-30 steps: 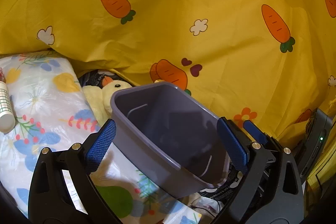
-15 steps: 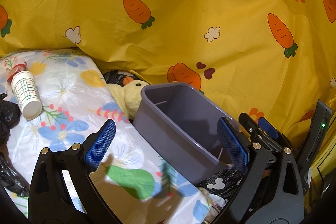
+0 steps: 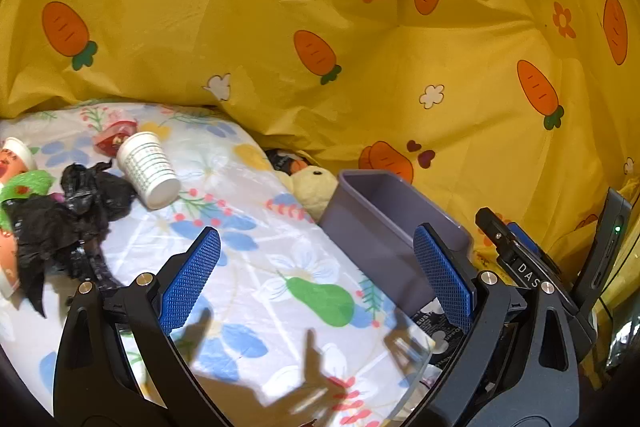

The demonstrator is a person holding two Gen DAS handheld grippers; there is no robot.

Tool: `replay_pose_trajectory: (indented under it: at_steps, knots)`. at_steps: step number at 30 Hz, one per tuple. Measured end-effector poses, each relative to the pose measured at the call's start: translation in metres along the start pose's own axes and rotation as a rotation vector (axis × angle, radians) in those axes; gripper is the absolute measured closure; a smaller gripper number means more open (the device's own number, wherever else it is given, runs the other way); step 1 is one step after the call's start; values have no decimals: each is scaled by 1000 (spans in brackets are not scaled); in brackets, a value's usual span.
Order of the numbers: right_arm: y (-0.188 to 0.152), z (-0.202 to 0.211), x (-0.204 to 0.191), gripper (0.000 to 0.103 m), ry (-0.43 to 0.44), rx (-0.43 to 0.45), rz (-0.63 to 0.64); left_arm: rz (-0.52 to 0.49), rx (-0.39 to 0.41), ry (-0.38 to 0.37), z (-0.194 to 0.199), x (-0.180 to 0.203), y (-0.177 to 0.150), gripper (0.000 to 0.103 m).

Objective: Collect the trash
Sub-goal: 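Move both tools back to the pile and grasp the black bag with right tool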

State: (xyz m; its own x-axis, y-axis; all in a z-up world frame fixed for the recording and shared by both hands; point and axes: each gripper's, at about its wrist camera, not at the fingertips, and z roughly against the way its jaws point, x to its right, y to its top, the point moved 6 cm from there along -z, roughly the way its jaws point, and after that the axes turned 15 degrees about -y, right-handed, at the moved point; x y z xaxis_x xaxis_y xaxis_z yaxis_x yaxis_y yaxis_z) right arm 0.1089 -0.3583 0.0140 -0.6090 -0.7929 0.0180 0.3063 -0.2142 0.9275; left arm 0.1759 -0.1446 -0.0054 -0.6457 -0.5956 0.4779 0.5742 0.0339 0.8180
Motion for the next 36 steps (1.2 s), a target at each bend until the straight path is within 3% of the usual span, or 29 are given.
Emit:
replay_pose_trajectory:
  at_steps: [3, 9, 14, 16, 22, 26, 29, 32, 33, 36]
  knots:
    - [-9, 14, -37, 29, 91, 2, 45, 7, 40, 95, 37, -21, -2, 7]
    - [-35, 38, -123, 29, 282, -35, 158, 41, 157, 382, 120, -79, -7, 7]
    - [-61, 69, -195, 29, 472, -68, 266, 35, 186, 581, 174, -120, -14, 7]
    - [-71, 76, -220, 29, 526, -90, 302, 43, 200, 623, 192, -132, -15, 7]
    - [-83, 87, -275, 29, 594, -121, 360, 64, 226, 694, 227, -149, -21, 7]
    - [-89, 86, -301, 38, 614, -136, 391, 64, 222, 703, 232, -152, -24, 7]
    - [-94, 80, -314, 58, 607, -157, 424, 68, 213, 694, 230, -153, -27, 7]
    - [-99, 71, -317, 91, 590, -176, 456, 59, 192, 674, 222, -153, -29, 7]
    - [-100, 69, -316, 98, 583, -171, 460, 54, 186, 667, 219, -153, -30, 7]
    - [-94, 67, -299, 101, 572, -139, 436, 44, 170, 642, 207, -152, -31, 7]
